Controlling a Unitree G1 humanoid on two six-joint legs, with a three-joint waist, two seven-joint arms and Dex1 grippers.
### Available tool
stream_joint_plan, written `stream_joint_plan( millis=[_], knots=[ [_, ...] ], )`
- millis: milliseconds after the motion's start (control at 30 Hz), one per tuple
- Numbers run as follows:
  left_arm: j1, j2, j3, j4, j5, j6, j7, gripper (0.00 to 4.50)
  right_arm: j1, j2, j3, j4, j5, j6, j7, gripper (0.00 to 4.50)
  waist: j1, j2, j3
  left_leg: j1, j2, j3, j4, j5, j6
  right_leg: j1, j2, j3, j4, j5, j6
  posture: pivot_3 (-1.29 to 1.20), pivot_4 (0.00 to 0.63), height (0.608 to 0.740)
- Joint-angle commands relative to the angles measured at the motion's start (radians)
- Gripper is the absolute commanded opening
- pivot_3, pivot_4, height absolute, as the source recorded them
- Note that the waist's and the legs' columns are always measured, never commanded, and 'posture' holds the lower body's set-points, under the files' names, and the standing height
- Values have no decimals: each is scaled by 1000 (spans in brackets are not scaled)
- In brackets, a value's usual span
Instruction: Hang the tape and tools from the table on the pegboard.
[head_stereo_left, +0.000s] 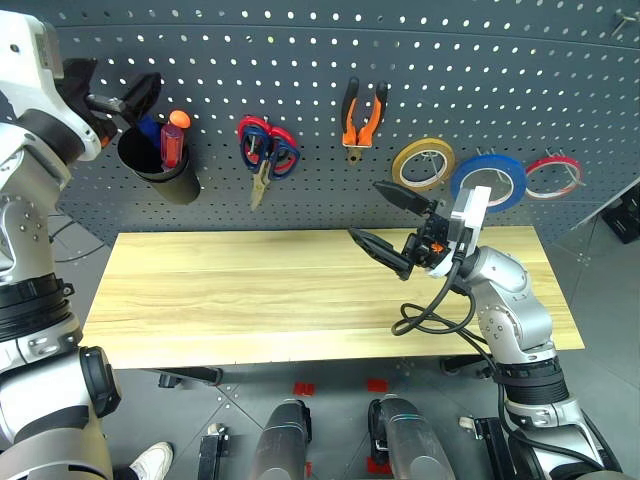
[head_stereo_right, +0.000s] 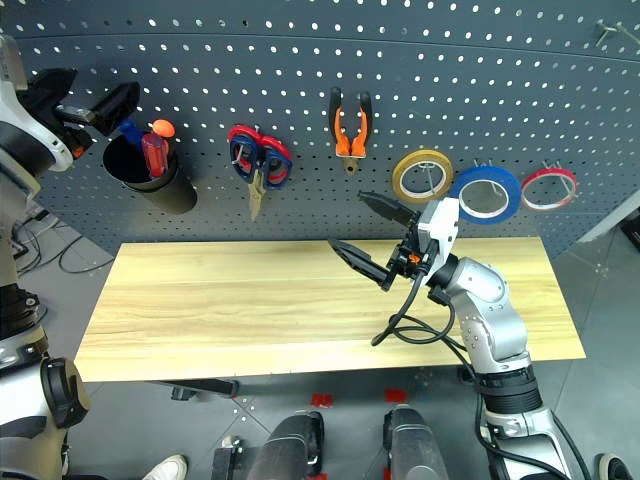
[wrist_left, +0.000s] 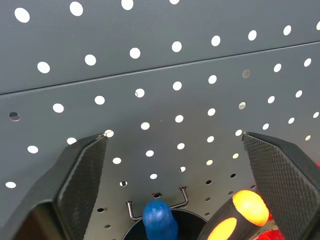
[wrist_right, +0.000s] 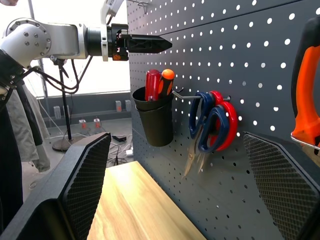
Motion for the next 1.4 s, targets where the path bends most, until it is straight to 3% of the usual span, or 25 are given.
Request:
stream_joint_plan(
  millis=[33, 467, 767, 1133, 1400],
  knots=[
    [-14, 25, 31, -54, -11, 0, 7, 4486, -6, -8, -7, -16, -1, -17, 6, 4500, 0, 0, 0, 0, 0, 0, 0, 0, 0, 0, 0, 0, 0, 0, 0, -76, 219, 740],
    [-11, 4, 70, -257, -120, 182, 77, 4486, 9, -29, -11, -35, 13, -14, 24, 4500, 1, 0, 0, 0, 0, 0, 0, 0, 0, 0, 0, 0, 0, 0, 0, -57, 217, 740],
    [-54, -140, 75, -475, -279, 397, 249, 4486, 54, -67, -25, -87, 42, 5, 40, 4500, 20, -1, 0, 0, 0, 0, 2, 0, 0, 1, 0, 1, 0, 0, 0, -39, 197, 740],
    [193, -349, 144, -672, -337, 464, 444, 4486, 136, -90, -50, -164, 25, 22, -27, 4500, 19, 1, -13, 1, 0, 0, 1, 0, 0, 1, -1, 3, 0, 0, 0, -53, 185, 740],
    [417, -447, 197, -702, -273, 392, 538, 4486, 206, -106, -41, -185, -106, 32, -174, 4500, 20, 3, -35, 1, 0, 1, 1, 0, 0, 1, -1, 4, -1, 0, 0, -58, 182, 740]
  ],
)
